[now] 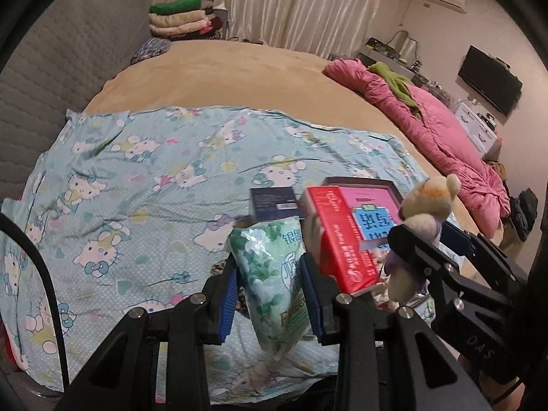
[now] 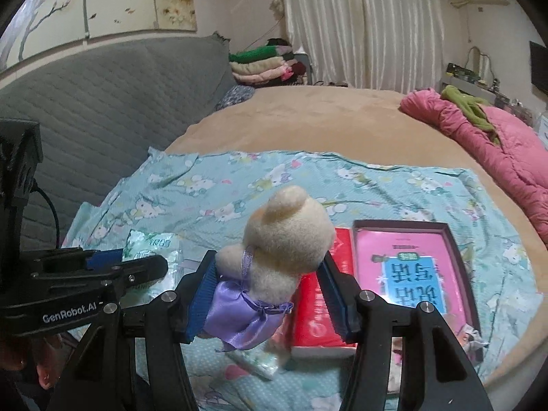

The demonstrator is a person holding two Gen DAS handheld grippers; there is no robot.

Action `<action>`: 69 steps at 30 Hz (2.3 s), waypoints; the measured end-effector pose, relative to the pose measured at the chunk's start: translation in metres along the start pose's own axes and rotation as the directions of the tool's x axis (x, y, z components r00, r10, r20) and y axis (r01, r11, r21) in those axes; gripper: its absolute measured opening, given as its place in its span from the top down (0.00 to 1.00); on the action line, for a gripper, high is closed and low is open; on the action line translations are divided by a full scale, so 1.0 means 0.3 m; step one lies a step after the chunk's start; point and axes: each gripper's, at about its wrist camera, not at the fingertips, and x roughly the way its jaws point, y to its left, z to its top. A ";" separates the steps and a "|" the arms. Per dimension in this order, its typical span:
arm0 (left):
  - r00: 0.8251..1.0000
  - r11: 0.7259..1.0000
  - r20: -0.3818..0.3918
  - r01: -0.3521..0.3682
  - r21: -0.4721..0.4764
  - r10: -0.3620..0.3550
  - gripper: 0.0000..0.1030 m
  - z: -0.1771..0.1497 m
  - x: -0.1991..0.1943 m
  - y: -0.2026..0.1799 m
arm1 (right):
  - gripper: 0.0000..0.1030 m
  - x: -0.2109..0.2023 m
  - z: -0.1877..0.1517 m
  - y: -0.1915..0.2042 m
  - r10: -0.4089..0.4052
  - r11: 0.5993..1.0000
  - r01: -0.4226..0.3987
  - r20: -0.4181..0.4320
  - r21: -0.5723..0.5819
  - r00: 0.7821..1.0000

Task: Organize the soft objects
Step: 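Lift the tissue pack and purple-dressed bear and carry them over the pink book tray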

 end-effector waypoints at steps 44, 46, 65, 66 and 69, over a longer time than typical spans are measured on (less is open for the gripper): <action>0.981 0.962 -0.134 0.167 0.216 -0.140 0.66 -0.039 0.220 -0.594 | 0.43 -0.262 -0.130 -0.591 -0.273 0.942 0.266 0.005 0.203 0.962; 0.979 0.960 -0.146 0.171 0.221 -0.141 0.66 -0.048 0.245 -0.615 | 0.43 -0.253 -0.143 -0.606 -0.284 0.939 0.280 -0.008 0.199 0.959; 0.960 0.945 -0.238 0.206 0.255 -0.145 0.66 -0.117 0.437 -0.726 | 0.42 -0.160 -0.232 -0.725 -0.278 0.929 0.296 -0.108 0.224 0.954; 0.960 0.944 -0.241 0.206 0.257 -0.144 0.66 -0.120 0.446 -0.728 | 0.42 -0.154 -0.235 -0.727 -0.277 0.929 0.296 -0.112 0.224 0.954; 0.959 0.944 -0.248 0.201 0.262 -0.136 0.66 -0.128 0.467 -0.732 | 0.42 -0.137 -0.244 -0.733 -0.275 0.929 0.296 -0.124 0.220 0.954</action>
